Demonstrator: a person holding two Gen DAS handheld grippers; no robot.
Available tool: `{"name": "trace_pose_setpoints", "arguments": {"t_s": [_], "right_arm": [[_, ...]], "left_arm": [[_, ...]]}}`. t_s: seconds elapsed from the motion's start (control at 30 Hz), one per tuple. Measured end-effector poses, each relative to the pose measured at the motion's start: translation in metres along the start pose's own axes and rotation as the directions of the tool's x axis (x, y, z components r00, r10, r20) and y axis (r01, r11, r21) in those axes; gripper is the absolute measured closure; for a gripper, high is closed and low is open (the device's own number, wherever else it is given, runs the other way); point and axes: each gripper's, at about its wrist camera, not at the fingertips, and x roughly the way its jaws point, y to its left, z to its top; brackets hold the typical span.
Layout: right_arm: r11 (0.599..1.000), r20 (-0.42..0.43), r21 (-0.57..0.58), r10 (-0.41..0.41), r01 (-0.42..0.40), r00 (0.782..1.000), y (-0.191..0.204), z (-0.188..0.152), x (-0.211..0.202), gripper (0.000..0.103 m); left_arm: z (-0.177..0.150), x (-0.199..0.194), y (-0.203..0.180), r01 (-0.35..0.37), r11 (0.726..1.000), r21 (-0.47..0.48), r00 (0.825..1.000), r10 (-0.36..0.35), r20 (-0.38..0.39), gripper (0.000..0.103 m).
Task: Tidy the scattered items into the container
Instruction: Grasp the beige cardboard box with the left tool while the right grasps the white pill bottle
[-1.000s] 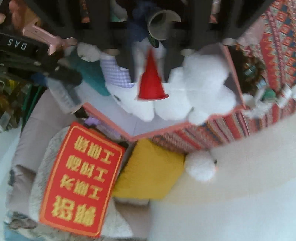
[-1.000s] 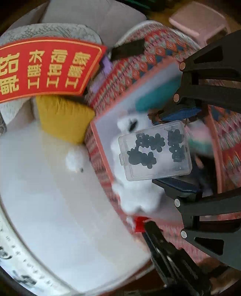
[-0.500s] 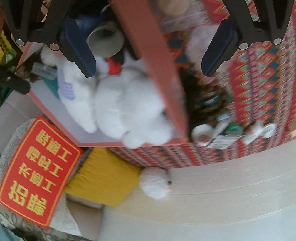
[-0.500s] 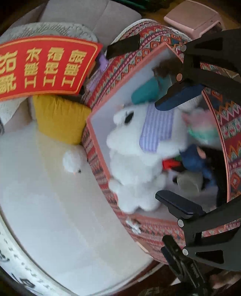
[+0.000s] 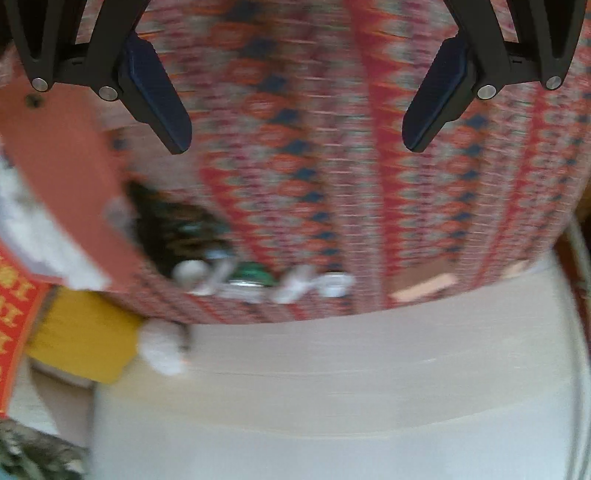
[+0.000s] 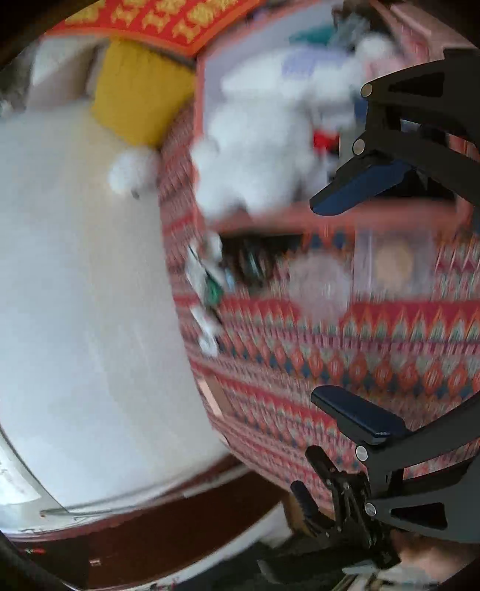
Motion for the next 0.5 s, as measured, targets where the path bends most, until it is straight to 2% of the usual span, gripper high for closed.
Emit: {"name": "trace_pose_setpoints", "arguments": {"t_s": [0.07, 0.13, 0.2, 0.33, 0.4, 0.5], "right_arm": [[0.996, -0.036, 0.064, 0.070, -0.067, 0.997, 0.007, 0.014, 0.030, 0.008], [0.975, -0.065, 0.172, 0.153, -0.140, 0.986, 0.012, 0.036, 0.070, 0.008], [0.957, -0.071, 0.242, 0.183, -0.161, 0.981, 0.013, 0.060, 0.106, 0.008], [0.925, -0.074, 0.352, 0.178, -0.141, 0.981, 0.010, 0.107, 0.186, 0.008], [0.903, -0.095, 0.413, 0.172, -0.118, 0.981, 0.003, 0.123, 0.226, 0.008], [0.887, -0.152, 0.461, 0.091, -0.011, 0.984, -0.012, 0.143, 0.287, 0.009]], "left_arm": [[0.007, 0.013, 0.025, -0.067, 0.997, 0.040, 0.998, 0.067, 0.004, 0.007], [0.020, 0.030, 0.050, -0.128, 0.989, 0.071, 0.992, 0.127, 0.014, 0.007], [0.040, 0.056, 0.073, -0.166, 0.981, 0.098, 0.986, 0.166, 0.014, 0.007], [0.080, 0.114, 0.103, -0.191, 0.971, 0.144, 0.981, 0.194, -0.008, 0.007], [0.099, 0.156, 0.116, -0.151, 0.975, 0.166, 0.986, 0.161, -0.050, 0.007], [0.121, 0.217, 0.125, -0.111, 0.967, 0.230, 0.986, 0.136, -0.099, 0.007]]}}
